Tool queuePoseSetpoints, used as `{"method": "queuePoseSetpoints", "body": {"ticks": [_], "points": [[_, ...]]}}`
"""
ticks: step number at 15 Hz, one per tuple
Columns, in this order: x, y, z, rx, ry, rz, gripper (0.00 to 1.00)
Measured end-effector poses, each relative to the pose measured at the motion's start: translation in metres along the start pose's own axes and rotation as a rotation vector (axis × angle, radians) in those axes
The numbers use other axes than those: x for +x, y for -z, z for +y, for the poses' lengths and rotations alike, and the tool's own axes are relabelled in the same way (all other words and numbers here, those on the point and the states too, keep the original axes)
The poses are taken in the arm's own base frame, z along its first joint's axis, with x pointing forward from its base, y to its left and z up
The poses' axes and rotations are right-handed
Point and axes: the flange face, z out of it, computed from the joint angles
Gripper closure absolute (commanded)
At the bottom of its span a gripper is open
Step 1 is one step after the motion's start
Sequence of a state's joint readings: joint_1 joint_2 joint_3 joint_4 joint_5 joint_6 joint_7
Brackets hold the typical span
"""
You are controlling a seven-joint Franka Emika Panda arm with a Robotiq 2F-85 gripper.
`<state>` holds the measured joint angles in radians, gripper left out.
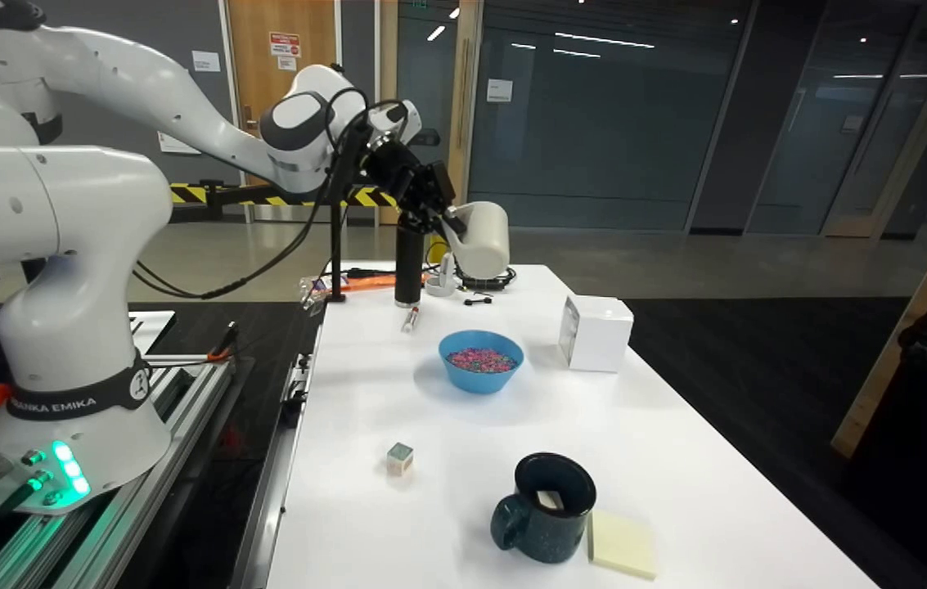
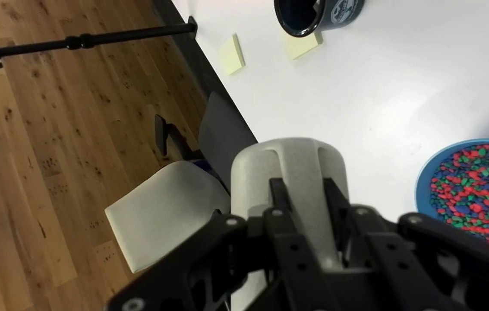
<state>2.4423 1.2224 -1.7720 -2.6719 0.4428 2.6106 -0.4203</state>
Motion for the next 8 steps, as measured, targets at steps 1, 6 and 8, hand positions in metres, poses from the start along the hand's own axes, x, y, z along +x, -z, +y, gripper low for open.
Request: {"method": "queuePoseSetpoints", "body": {"ticks": [1, 6, 8], "points": [[-0.003, -0.002, 0.000, 0.000, 0.002, -0.007, 0.94], [-0.015, -0.012, -0.001, -0.008, 0.027, -0.042, 0.94], [-0.018, -0.015, -0.003, -0.010, 0.040, -0.053, 0.94]]}}
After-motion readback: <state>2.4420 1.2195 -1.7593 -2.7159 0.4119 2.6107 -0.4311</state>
